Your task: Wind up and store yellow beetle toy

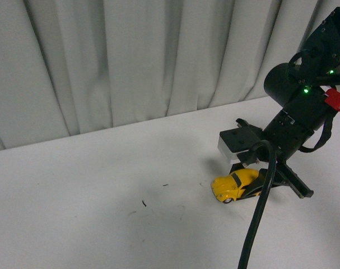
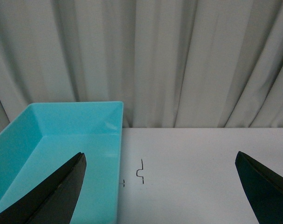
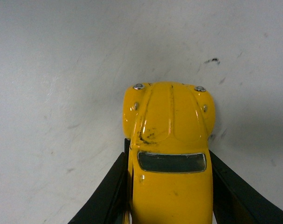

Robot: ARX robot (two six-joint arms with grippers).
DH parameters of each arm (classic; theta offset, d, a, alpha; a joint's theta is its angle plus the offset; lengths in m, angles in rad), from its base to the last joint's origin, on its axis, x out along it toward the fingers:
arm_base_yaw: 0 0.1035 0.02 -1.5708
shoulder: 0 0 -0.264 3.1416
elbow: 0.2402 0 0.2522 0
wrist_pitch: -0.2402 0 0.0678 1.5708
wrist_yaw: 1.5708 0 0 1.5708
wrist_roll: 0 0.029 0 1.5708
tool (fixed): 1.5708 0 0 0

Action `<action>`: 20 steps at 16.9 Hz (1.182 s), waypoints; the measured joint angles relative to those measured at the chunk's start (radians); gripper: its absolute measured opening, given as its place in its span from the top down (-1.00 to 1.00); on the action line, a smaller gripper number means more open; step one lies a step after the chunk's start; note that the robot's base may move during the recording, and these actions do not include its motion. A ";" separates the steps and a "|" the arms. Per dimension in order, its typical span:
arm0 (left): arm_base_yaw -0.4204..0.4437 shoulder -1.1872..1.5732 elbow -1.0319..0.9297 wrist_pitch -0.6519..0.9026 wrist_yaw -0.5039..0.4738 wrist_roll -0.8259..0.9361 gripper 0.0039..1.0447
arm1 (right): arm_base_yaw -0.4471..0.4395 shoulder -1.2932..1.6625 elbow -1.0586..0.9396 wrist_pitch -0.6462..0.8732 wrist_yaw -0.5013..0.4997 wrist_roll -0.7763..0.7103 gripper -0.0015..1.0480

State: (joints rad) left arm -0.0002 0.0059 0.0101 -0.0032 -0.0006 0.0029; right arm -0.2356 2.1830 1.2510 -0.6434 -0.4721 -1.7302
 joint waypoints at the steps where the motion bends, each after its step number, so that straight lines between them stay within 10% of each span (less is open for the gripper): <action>1: 0.000 0.000 0.000 0.000 0.000 0.000 -0.88 | -0.013 -0.002 -0.004 -0.006 0.000 0.000 0.20; 13: 0.000 0.000 0.000 0.000 0.000 0.000 -0.88 | -0.117 -0.037 -0.053 -0.021 0.007 -0.004 0.19; 17: 0.000 0.000 0.000 0.000 0.000 0.000 -0.88 | -0.110 -0.038 -0.068 -0.008 0.016 -0.003 -0.89; 20: 0.000 0.000 0.000 0.000 0.000 0.000 -0.88 | -0.110 -0.038 -0.071 -0.006 0.021 -0.003 -0.87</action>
State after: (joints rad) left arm -0.0002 0.0059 0.0101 -0.0032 -0.0006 0.0032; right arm -0.3458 2.1448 1.1797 -0.6491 -0.4507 -1.7336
